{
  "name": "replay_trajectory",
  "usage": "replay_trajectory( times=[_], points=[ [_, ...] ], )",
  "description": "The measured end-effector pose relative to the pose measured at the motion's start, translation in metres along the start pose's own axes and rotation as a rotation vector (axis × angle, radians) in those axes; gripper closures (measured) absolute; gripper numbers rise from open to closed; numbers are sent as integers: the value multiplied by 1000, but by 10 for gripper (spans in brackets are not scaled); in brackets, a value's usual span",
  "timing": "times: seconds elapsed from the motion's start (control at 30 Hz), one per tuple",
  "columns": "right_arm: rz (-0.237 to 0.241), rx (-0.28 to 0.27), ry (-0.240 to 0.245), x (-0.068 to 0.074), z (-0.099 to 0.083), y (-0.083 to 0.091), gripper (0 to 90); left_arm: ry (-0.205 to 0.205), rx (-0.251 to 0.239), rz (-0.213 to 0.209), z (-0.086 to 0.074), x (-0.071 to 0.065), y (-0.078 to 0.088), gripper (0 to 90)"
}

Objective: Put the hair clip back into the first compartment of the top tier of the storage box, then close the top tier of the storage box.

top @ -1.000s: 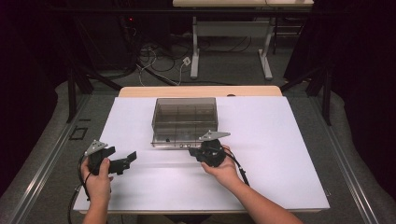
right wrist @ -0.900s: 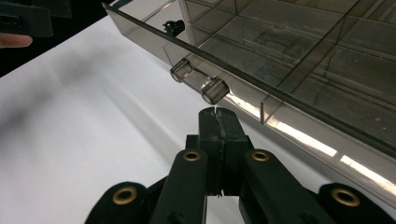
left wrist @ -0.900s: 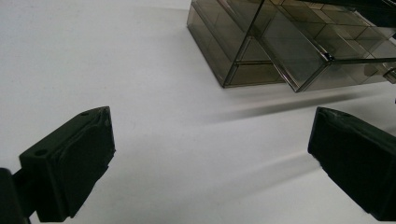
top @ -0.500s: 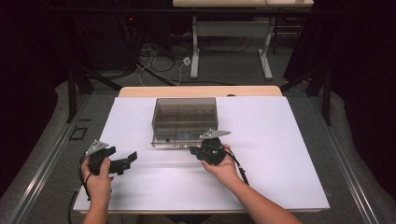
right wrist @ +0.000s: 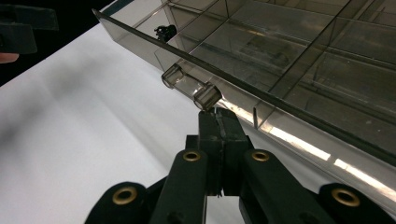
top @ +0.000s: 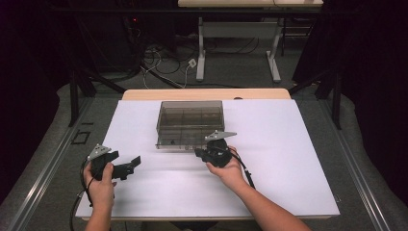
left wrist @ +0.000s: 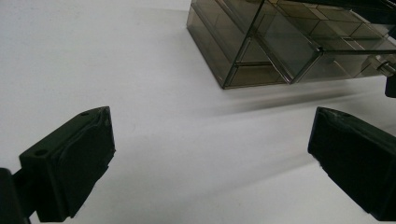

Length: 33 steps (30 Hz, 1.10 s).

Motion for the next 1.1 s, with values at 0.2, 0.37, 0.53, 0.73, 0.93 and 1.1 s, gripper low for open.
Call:
replay_trajectory(
  times=[0.2, 0.37, 0.53, 0.73, 0.93, 1.1],
  points=[
    [-9, -4, 5, -1, 4, -2, 899, 1, -4, 1, 0, 1, 0, 10],
    [-12, 1, -3, -3, 7, -3, 898, 0, -3, 0, 1, 1, 0, 10],
    [-20, 4, -10, -5, 9, -4, 898, 2, -3, 2, 0, 1, 0, 10],
    [-30, 6, -18, -9, 13, -6, 898, 5, -7, 2, 1, 2, 1, 11],
    [-38, -1, -30, -12, 16, -8, 898, 3, -4, 2, 1, 2, 1, 11],
    [-42, 1, -32, -15, 18, -10, 898, 6, -4, 5, 0, 3, 2, 11]
  ],
)
Point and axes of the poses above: each handheld gripper's, and its own axes: y roughly backward along the jaws, z roughly out of its top, x roughly to its left, the point moved 2 cm from there along -y, roughly forward along the jaws, and after that the axes turned 7 degrees about z, right-handed, at the moved point
